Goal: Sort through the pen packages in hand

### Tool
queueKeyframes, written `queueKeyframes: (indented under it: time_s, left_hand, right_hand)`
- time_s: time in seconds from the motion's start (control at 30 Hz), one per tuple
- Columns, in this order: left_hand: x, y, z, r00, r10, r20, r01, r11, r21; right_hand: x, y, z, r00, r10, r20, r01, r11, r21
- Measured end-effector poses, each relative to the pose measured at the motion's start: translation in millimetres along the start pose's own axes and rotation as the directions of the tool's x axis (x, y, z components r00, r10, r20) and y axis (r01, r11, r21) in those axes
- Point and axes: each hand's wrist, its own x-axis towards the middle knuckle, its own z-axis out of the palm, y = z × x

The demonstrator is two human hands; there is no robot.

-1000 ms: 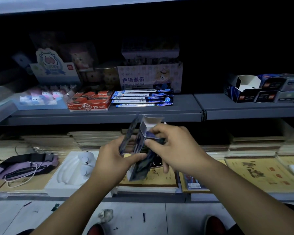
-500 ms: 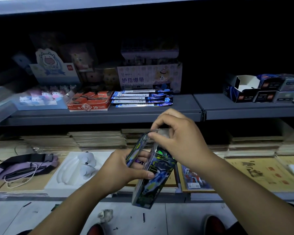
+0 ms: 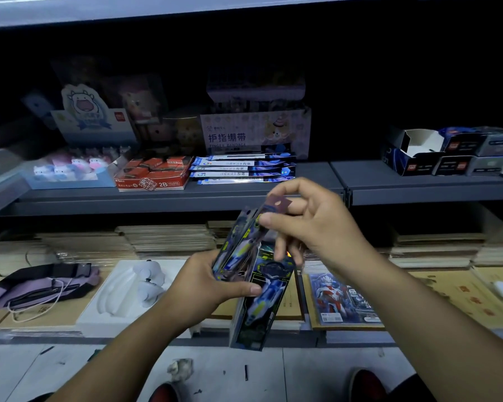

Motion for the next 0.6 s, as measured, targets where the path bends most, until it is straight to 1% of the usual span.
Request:
queueKeyframes:
  time_s: [0.1,0.17,0.23,0.3,0.37,0.4,0.5,0.6]
  left_hand:
    - [1,-1,1,1.000,0.008,-0.003,-0.008,1.000,0.000]
    - [1,-2,1,1.000,0.009,-0.004,-0.009,1.000,0.010]
    - [1,-4,-1,1.000,0.005,-0.021,-0.005,1.000,0.025]
    - [2,-4,-3,0.999,-0.002,-0.046,0.002,1.000,0.017]
    - [3,-5,-3,0.997,-0.025,-0.071,0.022,0.999,-0.044]
    - [4,-5,-3,0.996,-0.038,-0.087,0.032,0.997,-0.069]
    - [5,-7,-4,0.988,-0.053,-0.143,0.043,0.996,-0.072]
    - [6,-6,-4,0.978,-0.057,-0.201,0.039,0.995,-0.091]
  right_hand:
    - [-3,0,4,0.994,0.034,0.100,-0.021,0.991,-0.134]
    - [-3,-1,6,0.994,0.039,0.100,-0.024,0.988,-0.152]
    - [-2,-3,7,1.000,0.004,0.008,-0.004,0.996,-0.088]
    - [3,-4,3,0.985,-0.064,-0.162,0.059,0.998,-0.031]
    - [7,-2,-6,0.932,-0.135,-0.335,0.139,0.990,-0.013]
    - [8,-3,-11,0.904,-0.161,-0.395,0.170,0.985,-0.014]
    - [10,-3,-21,0.833,-0.198,-0.516,0.205,0.978,-0.045]
    - [10,-5,-27,0.802,-0.221,-0.555,0.216,0.973,-0.076]
